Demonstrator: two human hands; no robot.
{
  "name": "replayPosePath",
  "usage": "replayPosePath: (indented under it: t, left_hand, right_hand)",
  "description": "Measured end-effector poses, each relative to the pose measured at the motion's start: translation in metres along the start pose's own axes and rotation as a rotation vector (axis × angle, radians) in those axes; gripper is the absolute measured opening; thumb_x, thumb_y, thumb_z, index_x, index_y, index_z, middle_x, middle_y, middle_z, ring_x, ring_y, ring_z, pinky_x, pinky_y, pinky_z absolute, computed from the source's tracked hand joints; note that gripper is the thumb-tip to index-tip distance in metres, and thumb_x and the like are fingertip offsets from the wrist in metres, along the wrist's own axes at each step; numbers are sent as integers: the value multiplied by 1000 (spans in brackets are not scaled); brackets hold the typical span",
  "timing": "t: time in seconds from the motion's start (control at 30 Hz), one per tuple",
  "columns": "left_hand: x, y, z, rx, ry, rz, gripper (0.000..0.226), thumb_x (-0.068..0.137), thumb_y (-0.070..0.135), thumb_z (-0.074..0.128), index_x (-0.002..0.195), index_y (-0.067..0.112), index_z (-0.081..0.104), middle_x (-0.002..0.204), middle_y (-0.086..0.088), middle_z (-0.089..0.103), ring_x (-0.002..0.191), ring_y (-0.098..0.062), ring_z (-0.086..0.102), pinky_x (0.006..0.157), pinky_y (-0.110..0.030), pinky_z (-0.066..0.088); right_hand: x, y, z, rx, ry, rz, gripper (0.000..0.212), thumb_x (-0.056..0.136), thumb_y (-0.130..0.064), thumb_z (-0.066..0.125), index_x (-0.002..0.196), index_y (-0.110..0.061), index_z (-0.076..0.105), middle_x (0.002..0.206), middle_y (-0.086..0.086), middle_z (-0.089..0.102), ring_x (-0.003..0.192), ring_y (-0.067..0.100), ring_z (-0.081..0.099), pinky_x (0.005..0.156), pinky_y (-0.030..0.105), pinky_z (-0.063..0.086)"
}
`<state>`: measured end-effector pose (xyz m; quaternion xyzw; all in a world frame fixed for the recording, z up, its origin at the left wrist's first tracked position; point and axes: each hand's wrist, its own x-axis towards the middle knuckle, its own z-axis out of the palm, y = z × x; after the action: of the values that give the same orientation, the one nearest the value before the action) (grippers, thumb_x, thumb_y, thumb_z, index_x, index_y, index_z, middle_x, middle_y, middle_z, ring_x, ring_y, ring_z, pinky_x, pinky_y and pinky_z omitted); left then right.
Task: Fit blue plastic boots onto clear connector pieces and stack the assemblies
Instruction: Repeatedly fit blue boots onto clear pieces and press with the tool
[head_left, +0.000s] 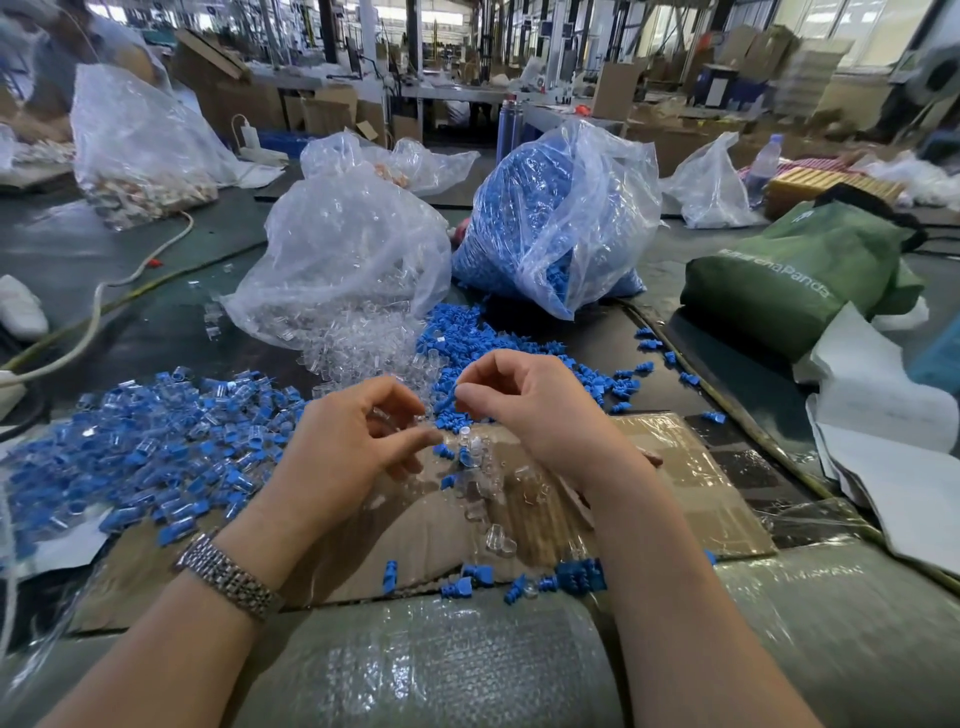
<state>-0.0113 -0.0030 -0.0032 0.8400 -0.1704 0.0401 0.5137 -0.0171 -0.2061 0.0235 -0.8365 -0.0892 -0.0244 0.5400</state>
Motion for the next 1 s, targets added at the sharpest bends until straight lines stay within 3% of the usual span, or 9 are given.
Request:
replayPosePath:
  t: [0.13,0.23,0.43,0.6,0.8,0.9,1.0]
  left_hand:
    - [-2,6,3,-102,-5,34,35,72,21,82,104,21,66,86,3,75,63,-17,74,61,-20,59]
    - [-3,7,2,-180,-17,27,38,73,16,82,107,21,65,91,-1,72,66,-21,75,60,-23,59]
    - [-2,8,-2,-308,-78,-28,40,73,14,80,109,15,62,96,-1,71,77,-24,75,69,-32,63]
    - [-3,11,-7,-402,-73,-77,29,76,16,76,101,5,69,88,-10,76,77,-20,75,66,-22,59]
    - [-2,13,-9,-795,-127,-232,20,80,9,70,97,5,80,95,-20,76,84,-24,75,68,-22,59]
    - [-1,14,-12,-770,-173,-216,31,70,14,79,102,11,81,100,-20,77,91,-24,75,74,-23,59]
    - [0,12,-11,-707,-116,-224,30,70,14,78,99,11,81,96,-18,77,86,-22,75,72,-22,59]
  right_hand:
    - [-3,-3,2,92,-117,-78,2,95,-15,72,95,-17,72,90,3,76,90,17,72,92,31,58]
    - [-3,-4,4,39,-153,-105,5,95,-15,71,93,-20,72,84,-5,73,81,4,66,82,21,53]
    - [-3,-2,5,-92,-119,-133,3,96,-18,70,94,-20,71,78,-13,68,69,-7,56,73,12,47]
    - [-3,-4,5,-33,-112,-179,3,96,-16,69,95,-16,71,73,-15,64,66,-6,54,70,11,43]
    - [-4,-5,6,14,-63,-235,5,96,-13,70,92,-17,70,79,-10,66,73,0,58,74,18,45]
    - [-4,-6,6,11,-50,-252,3,96,-13,70,93,-13,70,83,0,69,69,-2,56,72,21,46]
    - [-5,-6,6,-37,-54,-253,4,96,-13,70,93,-15,70,78,-10,62,62,-4,52,66,12,40]
